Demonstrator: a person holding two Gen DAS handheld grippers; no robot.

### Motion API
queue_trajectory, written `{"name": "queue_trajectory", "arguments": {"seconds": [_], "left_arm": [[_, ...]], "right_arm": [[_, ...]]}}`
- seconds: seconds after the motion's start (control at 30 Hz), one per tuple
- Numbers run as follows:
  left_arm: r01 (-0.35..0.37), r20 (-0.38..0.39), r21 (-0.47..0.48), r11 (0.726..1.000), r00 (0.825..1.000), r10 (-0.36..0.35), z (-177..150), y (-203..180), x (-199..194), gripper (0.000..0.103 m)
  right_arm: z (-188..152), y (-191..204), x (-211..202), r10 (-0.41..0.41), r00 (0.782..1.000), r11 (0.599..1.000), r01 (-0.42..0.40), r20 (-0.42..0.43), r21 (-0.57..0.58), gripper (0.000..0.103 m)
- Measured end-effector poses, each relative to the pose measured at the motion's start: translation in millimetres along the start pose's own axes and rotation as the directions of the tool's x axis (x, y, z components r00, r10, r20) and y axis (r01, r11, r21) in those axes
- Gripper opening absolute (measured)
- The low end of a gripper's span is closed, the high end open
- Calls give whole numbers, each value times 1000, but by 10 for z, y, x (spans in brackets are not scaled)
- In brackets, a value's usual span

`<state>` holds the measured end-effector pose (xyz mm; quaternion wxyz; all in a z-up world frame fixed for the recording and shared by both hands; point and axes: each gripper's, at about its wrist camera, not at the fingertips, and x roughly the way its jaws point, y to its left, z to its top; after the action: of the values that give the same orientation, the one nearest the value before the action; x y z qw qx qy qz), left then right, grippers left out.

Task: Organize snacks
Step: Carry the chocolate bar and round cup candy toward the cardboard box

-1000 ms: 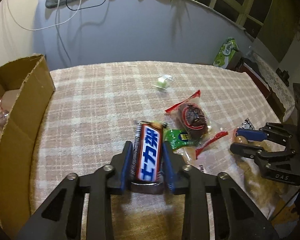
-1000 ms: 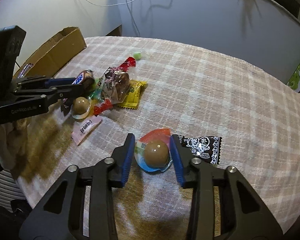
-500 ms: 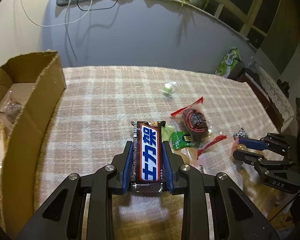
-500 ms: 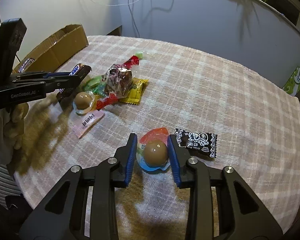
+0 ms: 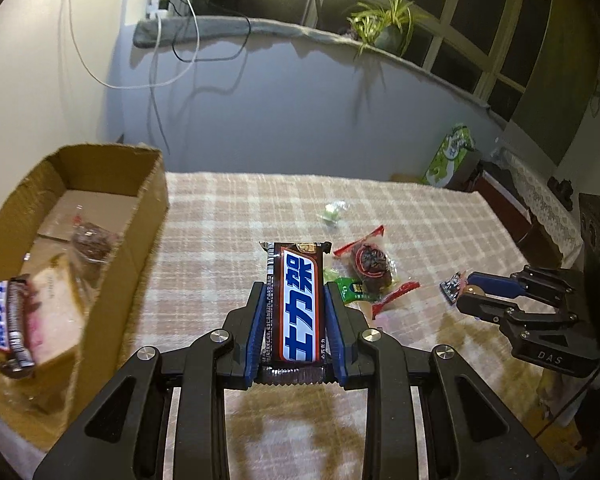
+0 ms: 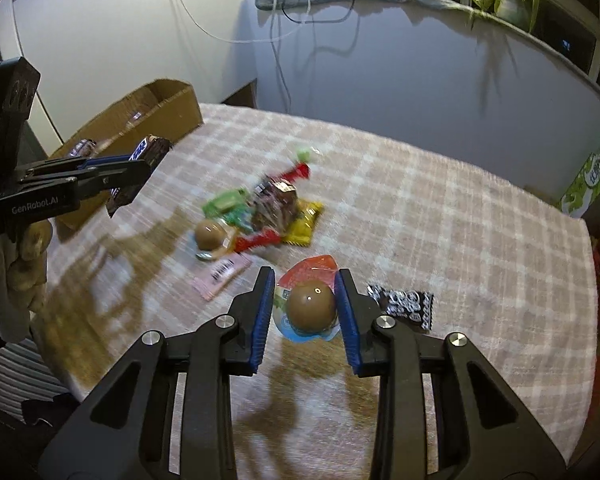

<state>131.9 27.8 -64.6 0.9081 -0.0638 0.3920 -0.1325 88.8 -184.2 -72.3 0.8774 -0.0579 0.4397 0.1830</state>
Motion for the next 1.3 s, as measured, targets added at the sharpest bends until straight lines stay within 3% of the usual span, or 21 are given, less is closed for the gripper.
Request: {"name": "queue_trajectory", "arguments": {"seconds": [0.53, 1.3], "left_arm": [[-63, 97, -81, 995, 993, 70, -57, 495, -610, 27], [-178, 122, -209, 962, 971, 206, -121, 1374, -888, 27]], "right_arm": [[597, 756, -68, 86, 992, 990, -75, 92, -119, 32], [1586, 1692, 608, 209, 974, 951, -181, 91, -251, 32]]}}
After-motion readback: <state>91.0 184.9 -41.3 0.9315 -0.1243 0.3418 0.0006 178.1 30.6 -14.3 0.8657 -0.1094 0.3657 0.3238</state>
